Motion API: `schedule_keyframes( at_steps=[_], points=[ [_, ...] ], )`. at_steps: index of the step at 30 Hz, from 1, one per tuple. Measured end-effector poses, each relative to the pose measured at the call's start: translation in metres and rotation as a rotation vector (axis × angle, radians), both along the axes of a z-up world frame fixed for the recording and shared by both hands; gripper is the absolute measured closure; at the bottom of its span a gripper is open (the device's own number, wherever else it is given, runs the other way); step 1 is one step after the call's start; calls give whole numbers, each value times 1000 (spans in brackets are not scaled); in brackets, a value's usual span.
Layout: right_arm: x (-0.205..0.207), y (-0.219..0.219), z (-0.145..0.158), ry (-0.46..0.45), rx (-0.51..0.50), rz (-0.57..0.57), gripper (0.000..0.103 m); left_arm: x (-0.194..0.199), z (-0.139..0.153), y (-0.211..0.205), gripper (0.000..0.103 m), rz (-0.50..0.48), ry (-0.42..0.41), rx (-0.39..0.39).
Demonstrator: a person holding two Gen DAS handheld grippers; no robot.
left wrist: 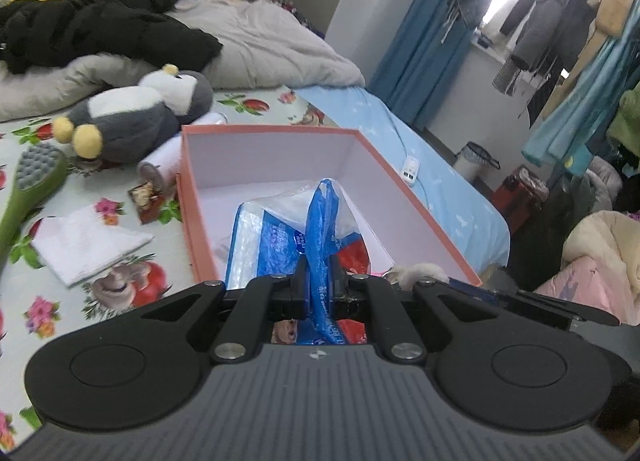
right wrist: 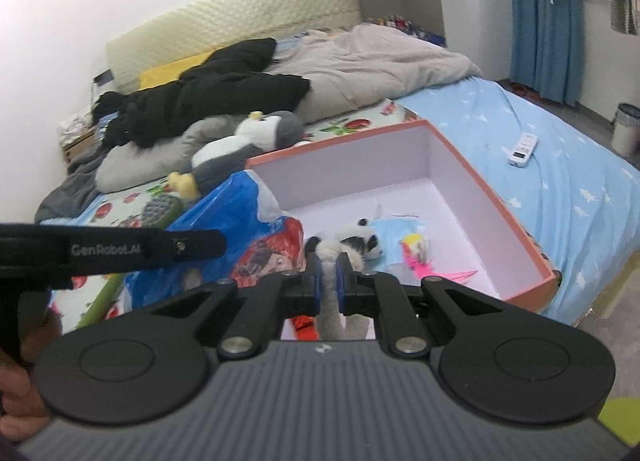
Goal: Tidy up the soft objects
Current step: 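Carry the snack bag and hair tie over the pink box with both tools, then open both tools to drop the bag and hair tie into the box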
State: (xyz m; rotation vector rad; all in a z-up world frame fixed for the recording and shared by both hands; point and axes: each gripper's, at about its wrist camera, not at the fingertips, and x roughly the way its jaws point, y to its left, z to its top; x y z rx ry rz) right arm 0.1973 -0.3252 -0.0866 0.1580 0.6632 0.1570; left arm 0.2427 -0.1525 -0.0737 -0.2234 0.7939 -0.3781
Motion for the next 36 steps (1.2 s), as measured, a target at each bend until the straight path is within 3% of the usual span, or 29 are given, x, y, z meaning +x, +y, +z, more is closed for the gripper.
schedule_keyframes(
  at_steps=[13,22,23,25,26,27,29,36],
  points=[
    [83,-38,-42,122,13,-50,90,101,-43,-42,94,-44,108,27],
    [115,-48,-69,176,37,-65,90,141,-79,-55,94,-45,178,52],
    [116,-48,-69,182,39,-65,90,143,-80,-56,93,-52,183,54],
    [116,-47,-70,191,35,-69,88,144,-81,-59,78,-73,185,64],
    [116,-47,-70,197,35,-75,87,143,-80,-59,62,-81,188,71],
    [116,-47,-70,204,34,-82,81,142,-78,-60,56,-85,183,76],
    [111,-47,-68,201,33,-90,75,135,-72,-59,56,-88,150,80],
    [85,-39,-45,154,17,-91,74,102,-40,-49,56,-82,84,80]
  ],
)
